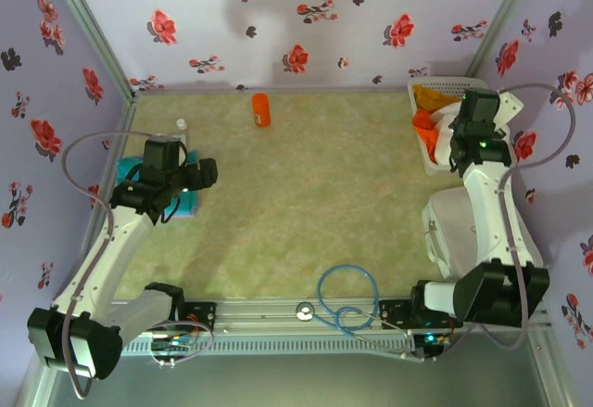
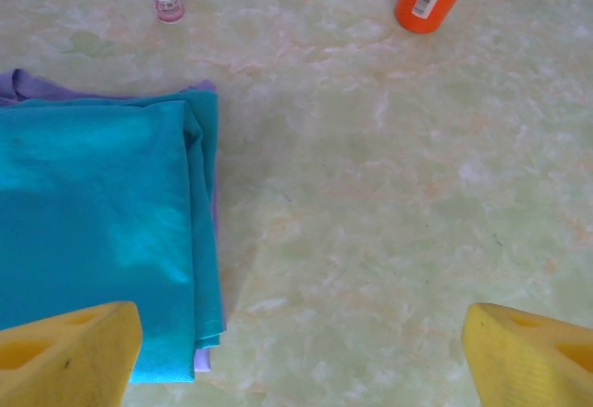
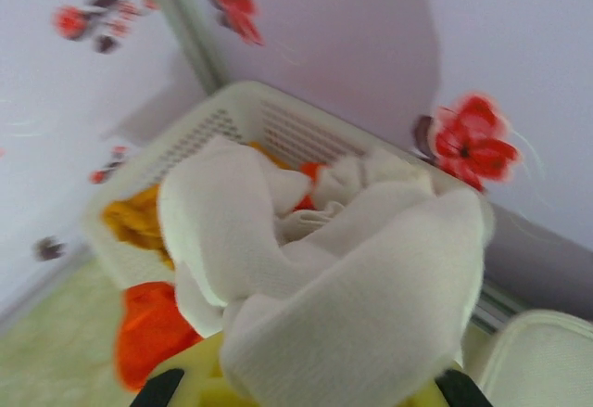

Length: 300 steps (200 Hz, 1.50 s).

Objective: Fold and stack the t-shirts

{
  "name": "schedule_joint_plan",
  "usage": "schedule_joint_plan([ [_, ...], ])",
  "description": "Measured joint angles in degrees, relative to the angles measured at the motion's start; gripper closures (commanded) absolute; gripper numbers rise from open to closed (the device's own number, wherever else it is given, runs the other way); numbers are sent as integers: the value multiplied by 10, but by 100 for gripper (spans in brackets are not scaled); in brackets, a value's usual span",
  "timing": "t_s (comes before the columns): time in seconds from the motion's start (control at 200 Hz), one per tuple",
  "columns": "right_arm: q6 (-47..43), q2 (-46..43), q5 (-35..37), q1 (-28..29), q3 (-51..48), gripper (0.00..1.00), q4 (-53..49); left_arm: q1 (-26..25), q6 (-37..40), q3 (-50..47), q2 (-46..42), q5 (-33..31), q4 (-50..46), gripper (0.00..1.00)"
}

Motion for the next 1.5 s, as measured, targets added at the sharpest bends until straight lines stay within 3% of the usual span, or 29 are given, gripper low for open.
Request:
schedule_joint_plan([
  [0.47, -198, -141, -199, 163, -12, 96, 98, 0, -24, 0, 35, 37, 27, 10],
  [0.865, -251, -100, -347, 327, -54, 92, 96, 0, -30, 0, 38, 49, 37, 10],
  [0.92, -251, -84, -360, 349, -76, 86, 99, 0, -30, 0, 38, 49, 37, 11],
  [0.95, -249, -75, -369, 359, -90, 78, 101, 0, -30, 0, 38, 49, 37, 11],
  [0.965, -243, -68, -376, 364, -98, 71, 101, 0, -30, 0, 38, 49, 37, 11],
  [1.025, -239, -43, -398, 380, -120, 26, 101, 0, -30, 0, 38, 49, 36, 12],
  [1.055, -235, -26, -410, 387, -126, 9, 100, 0, -30, 0, 39, 51, 36, 13],
  [1.09, -231, -8, -420, 391, -130, 2, 100, 0, -30, 0, 41, 54, 36, 14],
  [1.285, -184, 34, -410, 396, -162, 1, 124, -14, -30, -12, 65, 72, 39, 17],
  [1.5, -108, 46, -349, 371, -206, 1, 168, -84, -50, -51, 102, 79, 43, 19],
])
